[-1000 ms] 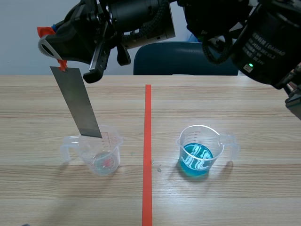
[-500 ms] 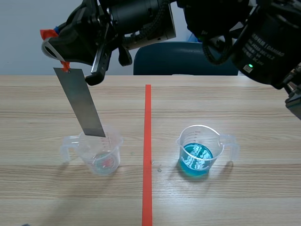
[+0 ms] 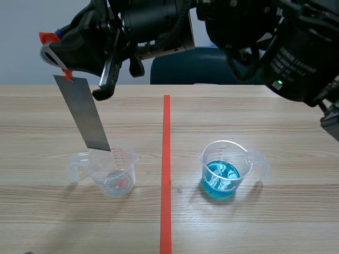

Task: Do the redox reaction experiment

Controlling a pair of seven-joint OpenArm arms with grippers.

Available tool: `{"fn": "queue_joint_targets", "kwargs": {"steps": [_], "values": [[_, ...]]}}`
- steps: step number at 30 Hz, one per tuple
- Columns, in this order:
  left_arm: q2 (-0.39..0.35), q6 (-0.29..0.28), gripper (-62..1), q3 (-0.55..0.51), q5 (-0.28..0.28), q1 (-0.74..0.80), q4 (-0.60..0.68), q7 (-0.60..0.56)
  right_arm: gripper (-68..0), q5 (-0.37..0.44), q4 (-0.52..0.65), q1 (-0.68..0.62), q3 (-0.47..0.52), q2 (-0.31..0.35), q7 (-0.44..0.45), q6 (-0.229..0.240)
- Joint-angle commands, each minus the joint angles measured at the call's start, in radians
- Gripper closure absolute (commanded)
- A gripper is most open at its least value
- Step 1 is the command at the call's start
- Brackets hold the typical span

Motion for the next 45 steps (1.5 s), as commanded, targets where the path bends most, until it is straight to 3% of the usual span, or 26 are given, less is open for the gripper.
{"fn": "queue_joint_targets", "kwargs": {"steps": [1, 10, 23, 37, 45], "values": [[0.008, 0.002, -62.3, 0.007, 0.002, -0.003, 0.008, -0.016, -0.6, 0.011, -0.014, 0.017, -0.001, -0.003, 0.023, 0.006], [0.008, 0.002, -62.3, 0.007, 0.002, -0.003, 0.008, -0.016, -0.6, -0.053, -0.117, 0.017, -0.057, -0.026, 0.108, 0.006], [0.008, 0.002, -62.3, 0.007, 0.002, -0.003, 0.008, -0.016, -0.6, -0.25, -0.316, 0.017, -0.119, -0.089, 0.301, 0.002], [0.008, 0.002, -62.3, 0.007, 0.002, -0.003, 0.008, -0.016, -0.6, -0.511, -0.36, -0.027, -0.141, -0.103, 0.462, -0.036], [0.008, 0.002, -62.3, 0.007, 0.002, -0.003, 0.008, -0.016, -0.6, -0.567, -0.36, -0.027, -0.141, -0.103, 0.474, -0.036]]}}
